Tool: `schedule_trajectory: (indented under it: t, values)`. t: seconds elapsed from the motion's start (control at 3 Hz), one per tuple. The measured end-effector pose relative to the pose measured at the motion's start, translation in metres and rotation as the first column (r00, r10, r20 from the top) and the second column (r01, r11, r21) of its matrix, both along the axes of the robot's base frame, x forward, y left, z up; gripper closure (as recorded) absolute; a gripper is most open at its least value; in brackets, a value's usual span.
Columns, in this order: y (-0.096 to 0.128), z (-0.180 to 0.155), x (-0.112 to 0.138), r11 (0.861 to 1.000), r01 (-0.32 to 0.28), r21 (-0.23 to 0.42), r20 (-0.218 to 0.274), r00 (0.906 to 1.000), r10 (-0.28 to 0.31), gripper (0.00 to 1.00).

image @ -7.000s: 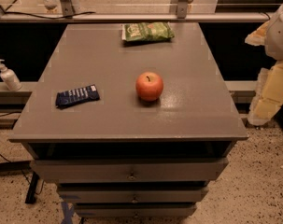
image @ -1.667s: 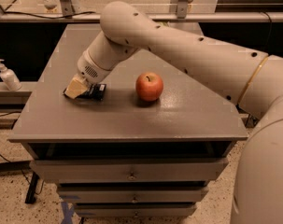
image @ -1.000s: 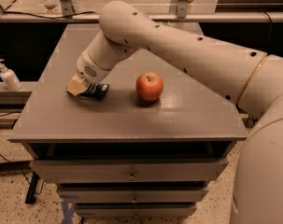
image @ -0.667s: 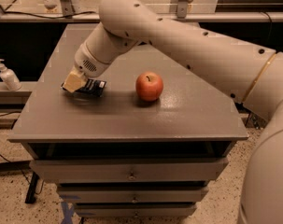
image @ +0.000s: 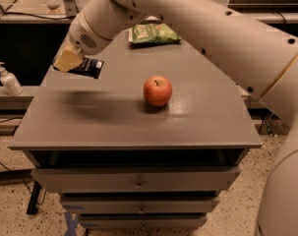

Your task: Pick rxbar blueberry

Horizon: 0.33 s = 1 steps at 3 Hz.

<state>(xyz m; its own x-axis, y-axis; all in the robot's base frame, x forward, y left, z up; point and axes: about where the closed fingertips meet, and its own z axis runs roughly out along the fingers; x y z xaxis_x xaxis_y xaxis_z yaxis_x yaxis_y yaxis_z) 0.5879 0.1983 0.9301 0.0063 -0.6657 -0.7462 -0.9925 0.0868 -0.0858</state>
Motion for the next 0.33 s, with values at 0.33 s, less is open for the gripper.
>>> schedule_trajectory:
  t: [0.33]
  values:
    - [0.0005,0.0039,0.0011,1.000,0.000,0.005,0.006,1.0000,0.000,1.00]
